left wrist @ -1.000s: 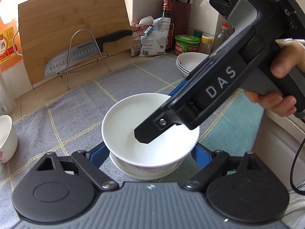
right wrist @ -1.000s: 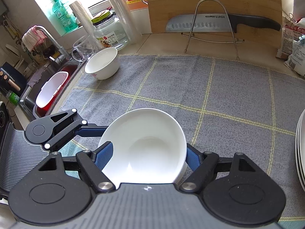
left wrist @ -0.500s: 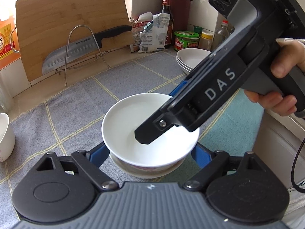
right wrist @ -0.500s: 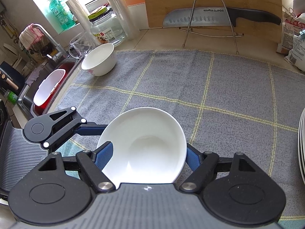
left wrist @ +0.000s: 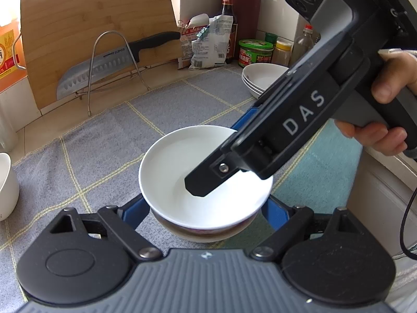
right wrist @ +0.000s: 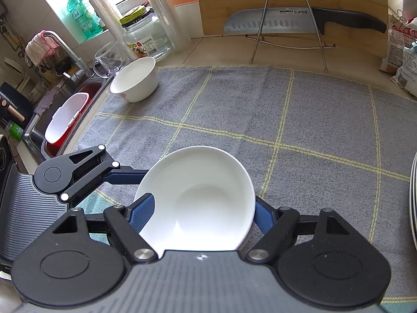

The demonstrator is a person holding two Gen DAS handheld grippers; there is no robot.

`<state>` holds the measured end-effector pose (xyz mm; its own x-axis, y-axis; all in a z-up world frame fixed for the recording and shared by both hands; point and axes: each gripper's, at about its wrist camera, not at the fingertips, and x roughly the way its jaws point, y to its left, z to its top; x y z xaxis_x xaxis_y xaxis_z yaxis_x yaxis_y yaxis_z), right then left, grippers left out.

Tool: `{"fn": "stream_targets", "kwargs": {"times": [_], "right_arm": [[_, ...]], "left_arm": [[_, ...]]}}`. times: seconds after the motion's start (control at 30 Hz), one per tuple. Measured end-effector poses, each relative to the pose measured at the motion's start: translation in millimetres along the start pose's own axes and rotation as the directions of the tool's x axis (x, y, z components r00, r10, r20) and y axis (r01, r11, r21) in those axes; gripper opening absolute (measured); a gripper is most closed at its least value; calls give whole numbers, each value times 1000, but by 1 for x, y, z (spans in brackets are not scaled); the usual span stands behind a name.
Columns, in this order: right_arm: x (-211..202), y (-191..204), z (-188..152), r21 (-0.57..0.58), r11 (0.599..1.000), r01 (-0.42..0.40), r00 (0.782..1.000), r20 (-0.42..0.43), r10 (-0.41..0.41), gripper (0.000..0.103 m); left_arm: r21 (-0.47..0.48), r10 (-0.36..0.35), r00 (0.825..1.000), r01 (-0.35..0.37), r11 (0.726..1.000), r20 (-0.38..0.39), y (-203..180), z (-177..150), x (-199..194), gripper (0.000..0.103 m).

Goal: Organize plates and bowls
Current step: 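Lower the pink-flower bowl into the white bowl and open the right gripper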

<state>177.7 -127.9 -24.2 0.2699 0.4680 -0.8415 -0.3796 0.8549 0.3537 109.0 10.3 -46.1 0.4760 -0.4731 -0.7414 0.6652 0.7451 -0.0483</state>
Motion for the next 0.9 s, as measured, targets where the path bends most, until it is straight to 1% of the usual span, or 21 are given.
{"fn": "stream_targets", "kwargs": {"times": [0.37, 0.47, 0.53, 0.6, 0.7, 0.9], "right_arm": [[1, -2, 0, 5, 1000, 2, 1000, 1, -2, 84], [2, -2, 0, 5, 1000, 2, 1000, -3, -2, 90], [2, -1, -1, -5, 1000, 8, 1000, 2, -8, 95], [2, -1, -1, -7, 1000, 9, 1000, 2, -9, 96], [0, -1, -2, -9, 1000, 19, 1000, 12, -19, 98], [-3, 4, -2, -35, 998, 46, 998, 40, -44, 99]], "left_arm": [[4, -6, 1000, 6, 1000, 2, 1, -1, 2, 92], [13, 2, 1000, -2, 1000, -4, 0, -2, 4, 93], [9, -11, 1000, 11, 1000, 9, 1, -2, 1, 96], [0, -22, 1000, 22, 1000, 17, 2, -2, -2, 97], [-1, -15, 1000, 15, 1000, 16, 4, -5, -5, 98], [-13, -18, 1000, 19, 1000, 15, 6, -14, -17, 98]]}}
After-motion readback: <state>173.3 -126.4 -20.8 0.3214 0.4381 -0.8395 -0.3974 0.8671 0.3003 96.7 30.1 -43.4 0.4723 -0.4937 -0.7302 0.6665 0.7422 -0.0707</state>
